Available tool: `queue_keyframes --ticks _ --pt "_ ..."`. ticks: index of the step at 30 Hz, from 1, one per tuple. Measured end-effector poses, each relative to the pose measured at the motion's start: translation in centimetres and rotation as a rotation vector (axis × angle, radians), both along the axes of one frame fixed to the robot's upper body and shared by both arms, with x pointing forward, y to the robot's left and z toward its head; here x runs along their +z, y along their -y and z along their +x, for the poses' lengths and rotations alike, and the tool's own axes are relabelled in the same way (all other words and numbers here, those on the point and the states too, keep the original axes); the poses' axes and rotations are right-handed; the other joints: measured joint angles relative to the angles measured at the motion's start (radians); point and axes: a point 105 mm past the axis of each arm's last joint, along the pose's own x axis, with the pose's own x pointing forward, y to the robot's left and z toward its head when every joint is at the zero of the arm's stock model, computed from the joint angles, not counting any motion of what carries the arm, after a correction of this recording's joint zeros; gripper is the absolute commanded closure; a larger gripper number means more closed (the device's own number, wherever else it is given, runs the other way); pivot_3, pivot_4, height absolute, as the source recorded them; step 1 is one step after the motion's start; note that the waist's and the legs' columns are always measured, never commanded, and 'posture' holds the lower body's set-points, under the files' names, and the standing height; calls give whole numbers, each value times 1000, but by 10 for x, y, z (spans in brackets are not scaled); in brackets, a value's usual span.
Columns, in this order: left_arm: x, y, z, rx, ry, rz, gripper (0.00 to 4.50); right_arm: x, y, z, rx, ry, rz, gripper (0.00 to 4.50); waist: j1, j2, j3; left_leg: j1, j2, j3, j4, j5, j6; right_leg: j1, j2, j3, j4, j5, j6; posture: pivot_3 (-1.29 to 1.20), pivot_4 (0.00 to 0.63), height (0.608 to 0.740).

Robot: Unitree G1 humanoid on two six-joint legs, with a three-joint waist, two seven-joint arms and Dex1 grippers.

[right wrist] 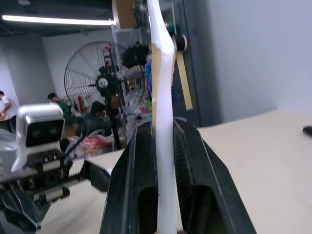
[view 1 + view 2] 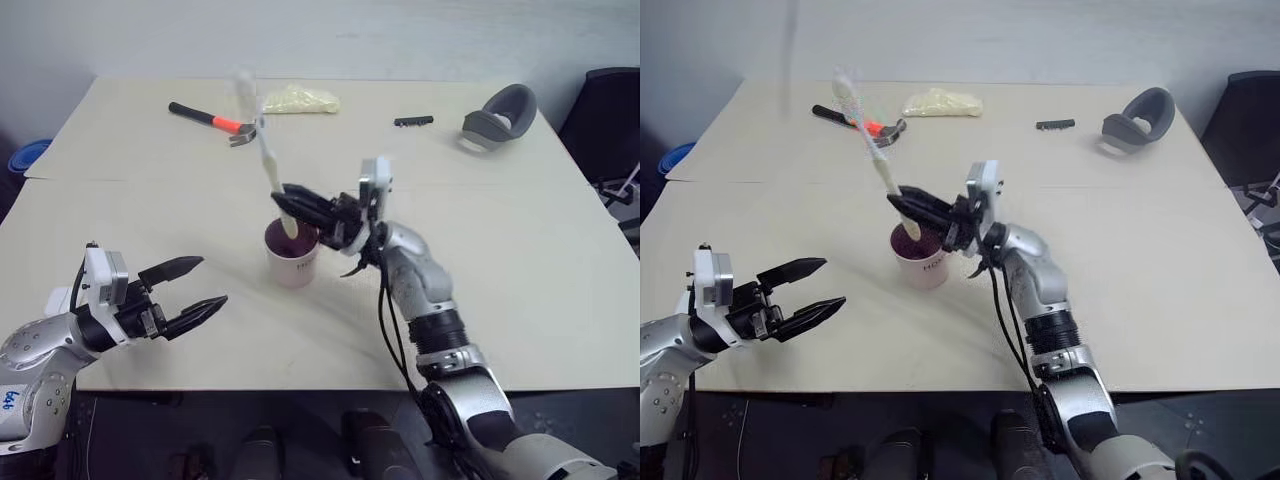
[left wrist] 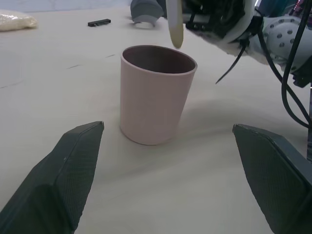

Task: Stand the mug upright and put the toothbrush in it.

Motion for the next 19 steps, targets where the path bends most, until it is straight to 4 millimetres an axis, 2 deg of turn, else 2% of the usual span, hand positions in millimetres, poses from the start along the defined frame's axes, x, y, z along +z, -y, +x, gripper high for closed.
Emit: queue_keyframes --ticks 3,5,7,9,11,14,16,17,19 --pt "-3 -2 0 16 8 24 0 -10 4 -1 -8 36 -28 2492 -2 0 0 0 1 0 -1 0 0 0 1 0 0 0 0 0 150 740" --pt "-4 -4 -1 25 17 40 0 -10 17 0 -36 65 -46 1818 -1 0 0 0 1 0 -1 0 0 0 0 0 0 0 0 0 150 740" --pt "-7 -10 -3 53 32 81 0 -10 40 -3 -65 129 -105 1245 4 0 0 0 0 -1 -1 0 0 0 0 -1 -1 0 0 0 150 740" --pt "-12 -21 -4 104 47 136 0 -13 82 -5 -142 185 -192 632 10 0 0 0 0 -1 -1 -2 2 2 -1 -1 -3 0 0 0 150 740" --pt "-15 -28 -4 128 47 168 0 -20 114 -11 -185 194 -279 35 16 0 0 1 0 0 -1 -2 3 2 -1 -1 -7 0 0 0 150 740" --pt "-19 -31 -5 143 52 211 0 -37 147 -24 -203 208 -411 35 22 0 0 3 0 1 -1 -2 3 4 1 0 -7 0 0 0 150 740" --pt "-28 -38 -7 173 37 266 0 -65 183 -43 -198 198 -588 35 28 0 0 4 0 1 -3 -2 3 4 1 1 -9 0 0 0 150 740" --pt "-35 -42 -10 186 16 284 0 -76 195 -51 -195 174 -638 35 29 0 0 4 0 2 -3 -2 3 5 1 1 -9 0 0 0 150 740" --pt "-42 -46 -11 201 11 329 0 -91 207 -64 -194 141 -676 35 26 -1 1 5 1 3 -1 -2 3 5 2 2 -8 0 0 0 150 740"
